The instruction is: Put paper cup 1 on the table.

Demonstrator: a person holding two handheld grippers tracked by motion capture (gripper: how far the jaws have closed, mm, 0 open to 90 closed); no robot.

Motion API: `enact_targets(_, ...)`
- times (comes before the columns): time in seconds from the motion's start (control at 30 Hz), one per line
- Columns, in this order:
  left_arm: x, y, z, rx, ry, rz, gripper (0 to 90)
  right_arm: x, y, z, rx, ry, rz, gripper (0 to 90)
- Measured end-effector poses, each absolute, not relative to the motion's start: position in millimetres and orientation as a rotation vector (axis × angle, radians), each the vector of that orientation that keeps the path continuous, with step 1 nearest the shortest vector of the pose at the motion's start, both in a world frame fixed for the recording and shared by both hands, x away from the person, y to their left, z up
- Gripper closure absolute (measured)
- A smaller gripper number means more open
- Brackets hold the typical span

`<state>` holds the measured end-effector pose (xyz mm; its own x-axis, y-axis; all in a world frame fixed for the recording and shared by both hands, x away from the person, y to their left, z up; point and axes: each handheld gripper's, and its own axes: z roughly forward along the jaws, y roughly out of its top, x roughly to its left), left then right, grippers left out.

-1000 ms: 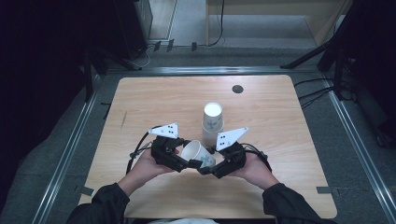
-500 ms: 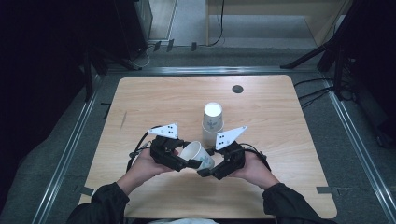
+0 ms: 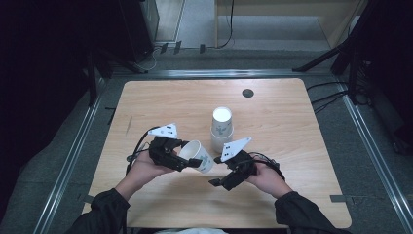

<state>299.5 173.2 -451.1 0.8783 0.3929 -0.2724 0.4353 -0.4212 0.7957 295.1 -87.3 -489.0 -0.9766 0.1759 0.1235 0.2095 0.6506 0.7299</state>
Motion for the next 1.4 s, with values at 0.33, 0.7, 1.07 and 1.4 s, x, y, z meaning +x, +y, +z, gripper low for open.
enact_targets(0.33, 306.8, 182.9, -453.4, 2.098, 0.647, 0.02, 26.0, 304.8, -95.7, -497.2, -0.458, -2.906, -1.204, 22.8)
enact_targets(0.7, 322.3, 206.7, -458.0, 2.126, 0.778, 0.146, 25.0, 309.9, -100.3, -499.9, -0.569, -2.921, -1.17, 22.8)
enact_targets(1.07, 338.6, 242.9, -462.9, 2.108, 0.944, 0.273, 24.6, 310.8, -100.9, -501.2, -0.58, -2.929, -1.158, 22.8)
enact_targets(1.4, 351.1, 275.9, -471.4, 2.115, 1.137, 0.372, 24.4, 310.2, -99.6, -502.8, -0.578, -2.934, -1.129, 22.7)
